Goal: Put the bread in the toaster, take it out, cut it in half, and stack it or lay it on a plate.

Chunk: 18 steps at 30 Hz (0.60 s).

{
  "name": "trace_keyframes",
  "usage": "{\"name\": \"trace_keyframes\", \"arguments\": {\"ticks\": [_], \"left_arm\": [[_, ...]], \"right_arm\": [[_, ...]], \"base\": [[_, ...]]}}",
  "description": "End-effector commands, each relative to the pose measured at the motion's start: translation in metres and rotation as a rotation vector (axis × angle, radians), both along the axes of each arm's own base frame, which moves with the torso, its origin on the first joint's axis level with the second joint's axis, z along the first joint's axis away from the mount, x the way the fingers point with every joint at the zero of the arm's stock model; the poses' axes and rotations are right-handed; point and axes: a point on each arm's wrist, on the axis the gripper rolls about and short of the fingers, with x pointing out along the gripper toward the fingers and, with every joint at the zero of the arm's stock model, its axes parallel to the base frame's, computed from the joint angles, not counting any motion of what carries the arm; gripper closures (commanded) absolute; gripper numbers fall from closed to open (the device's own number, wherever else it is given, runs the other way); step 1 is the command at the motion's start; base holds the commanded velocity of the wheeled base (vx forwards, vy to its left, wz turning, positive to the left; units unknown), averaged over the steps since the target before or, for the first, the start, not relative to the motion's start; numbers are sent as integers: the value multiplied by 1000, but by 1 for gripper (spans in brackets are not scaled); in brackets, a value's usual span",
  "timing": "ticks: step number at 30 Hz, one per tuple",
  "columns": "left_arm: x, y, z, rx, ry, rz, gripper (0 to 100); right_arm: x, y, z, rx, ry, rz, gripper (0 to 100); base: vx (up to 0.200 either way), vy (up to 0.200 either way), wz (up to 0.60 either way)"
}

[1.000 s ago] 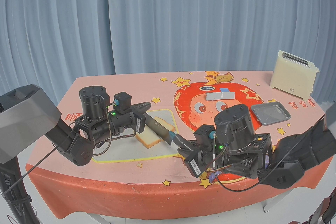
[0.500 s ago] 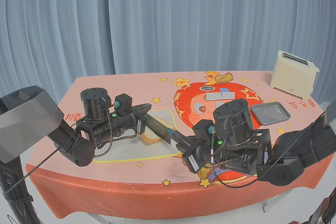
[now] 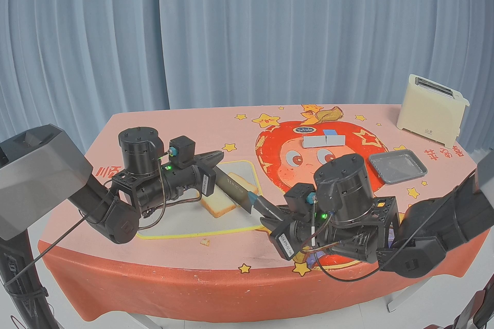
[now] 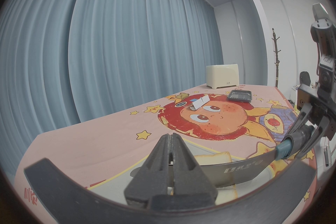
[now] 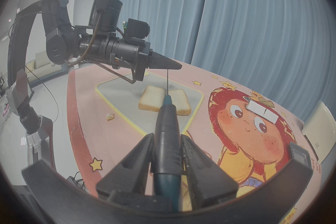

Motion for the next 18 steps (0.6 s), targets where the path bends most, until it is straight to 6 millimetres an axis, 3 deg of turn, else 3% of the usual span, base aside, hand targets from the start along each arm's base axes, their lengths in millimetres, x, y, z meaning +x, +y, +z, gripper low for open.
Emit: {"name": "trace_keyframes", "arguments": {"ticks": [1, 10, 18], "left_arm": [[0, 1, -4, 4, 10, 4, 100], [1, 2, -8, 8, 20, 5, 100], [1, 0, -2, 1, 2, 0, 100]], "right_arm": [[2, 4, 5, 11, -12, 2, 100], [10, 9, 19, 49, -46, -2, 100], [3, 2, -7, -15, 14, -2, 100]], "base": [[0, 0, 0], [0, 0, 0], [0, 0, 0]]}}
